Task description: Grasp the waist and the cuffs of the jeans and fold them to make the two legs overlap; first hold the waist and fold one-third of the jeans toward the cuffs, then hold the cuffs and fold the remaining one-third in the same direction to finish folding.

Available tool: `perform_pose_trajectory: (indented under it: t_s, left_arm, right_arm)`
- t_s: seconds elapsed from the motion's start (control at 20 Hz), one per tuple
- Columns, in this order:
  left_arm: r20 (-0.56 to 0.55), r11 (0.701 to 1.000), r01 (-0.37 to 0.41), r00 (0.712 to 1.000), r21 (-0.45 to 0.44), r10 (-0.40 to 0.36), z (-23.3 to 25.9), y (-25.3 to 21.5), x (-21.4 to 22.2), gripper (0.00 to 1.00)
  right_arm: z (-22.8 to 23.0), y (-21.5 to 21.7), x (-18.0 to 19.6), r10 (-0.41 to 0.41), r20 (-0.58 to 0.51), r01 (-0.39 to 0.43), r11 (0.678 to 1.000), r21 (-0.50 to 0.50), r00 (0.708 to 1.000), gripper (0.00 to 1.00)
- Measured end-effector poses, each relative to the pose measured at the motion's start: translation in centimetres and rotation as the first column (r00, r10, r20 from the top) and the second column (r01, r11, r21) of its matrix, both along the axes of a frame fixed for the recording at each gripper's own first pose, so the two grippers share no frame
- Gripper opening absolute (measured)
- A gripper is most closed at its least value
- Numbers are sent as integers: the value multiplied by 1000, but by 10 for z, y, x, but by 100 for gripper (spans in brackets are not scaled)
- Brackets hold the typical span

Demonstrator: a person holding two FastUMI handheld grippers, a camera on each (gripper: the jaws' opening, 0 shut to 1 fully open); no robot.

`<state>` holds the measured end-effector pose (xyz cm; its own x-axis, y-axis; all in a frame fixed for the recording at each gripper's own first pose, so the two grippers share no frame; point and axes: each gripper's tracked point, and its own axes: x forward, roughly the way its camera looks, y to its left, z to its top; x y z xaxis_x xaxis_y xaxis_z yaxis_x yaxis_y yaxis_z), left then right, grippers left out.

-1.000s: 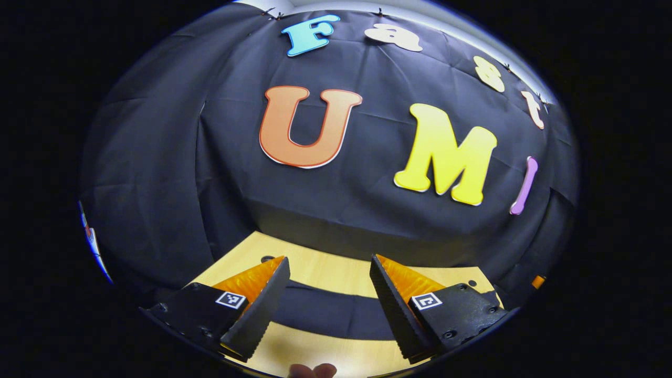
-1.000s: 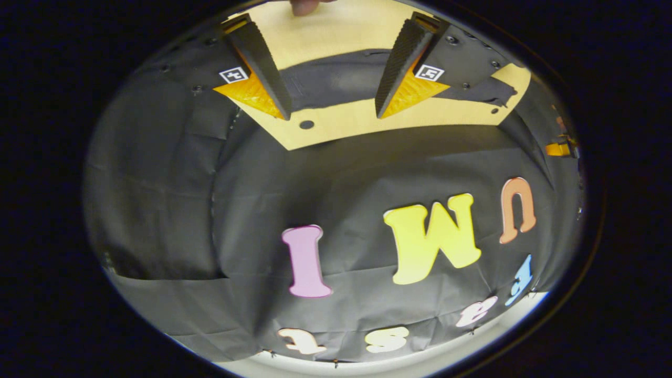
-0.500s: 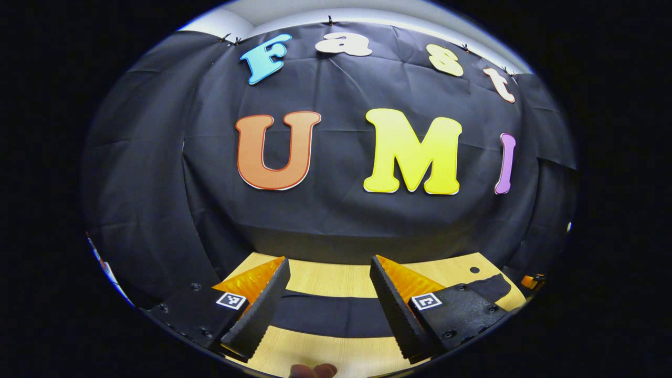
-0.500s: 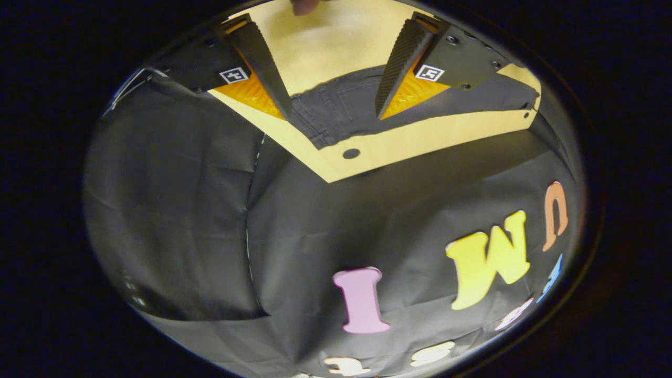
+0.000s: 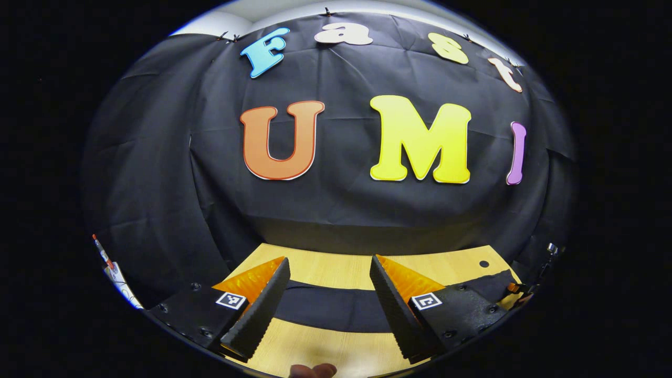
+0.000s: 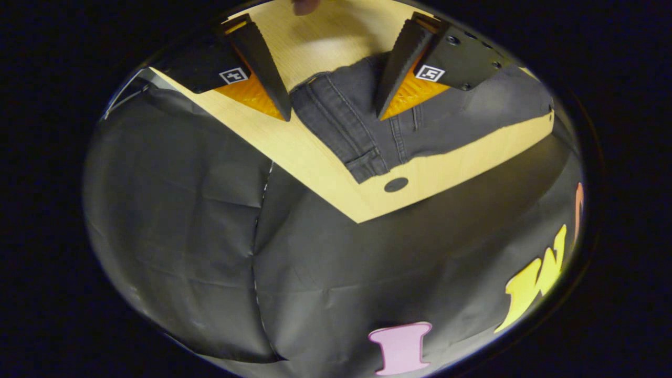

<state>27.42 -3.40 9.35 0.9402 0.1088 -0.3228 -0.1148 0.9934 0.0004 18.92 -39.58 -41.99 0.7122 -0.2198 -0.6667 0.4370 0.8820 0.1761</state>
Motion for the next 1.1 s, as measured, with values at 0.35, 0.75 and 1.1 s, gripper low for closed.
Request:
perform_pose_trajectory:
  t_s: [0.35,0.75,1.1]
  left_arm:
    - [-28,998,-45,999,-47,43,-10,8,-8,98]
    - [6,994,-88,996,-59,89,-7,34,-27,99]
    - [39,989,-118,992,-84,122,-8,66,-50,98]
  right_arm:
    - [2,2,3,56,-26,-55,998,20,998,40]
    - [64,10,9,52,-31,-52,999,6,998,1]
    - [209,94,17,205,144,-191,976,-101,968,1]
